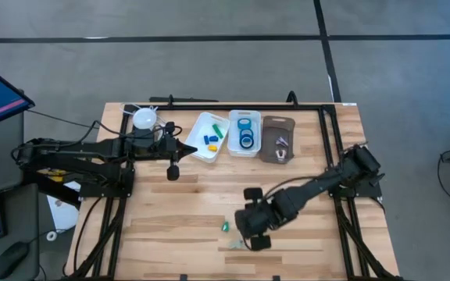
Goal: Pick and place Stapler, Stapler remover, tape
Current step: Put the gray staple remover into the black bin
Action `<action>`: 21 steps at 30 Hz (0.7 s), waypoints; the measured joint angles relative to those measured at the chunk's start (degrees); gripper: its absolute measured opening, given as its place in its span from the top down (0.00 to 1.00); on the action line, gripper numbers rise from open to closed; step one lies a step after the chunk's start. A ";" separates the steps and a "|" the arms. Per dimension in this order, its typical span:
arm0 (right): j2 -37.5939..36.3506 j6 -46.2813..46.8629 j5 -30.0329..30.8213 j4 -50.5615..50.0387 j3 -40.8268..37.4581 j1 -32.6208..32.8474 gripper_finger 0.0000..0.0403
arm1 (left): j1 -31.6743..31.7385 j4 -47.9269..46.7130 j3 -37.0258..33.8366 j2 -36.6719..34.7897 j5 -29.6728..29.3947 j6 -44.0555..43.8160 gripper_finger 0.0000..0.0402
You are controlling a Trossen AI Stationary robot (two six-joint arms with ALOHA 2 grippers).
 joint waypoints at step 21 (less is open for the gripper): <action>0.22 3.05 -1.56 29.92 -19.84 3.46 0.57 | 0.00 0.00 0.02 0.00 0.00 -0.66 0.99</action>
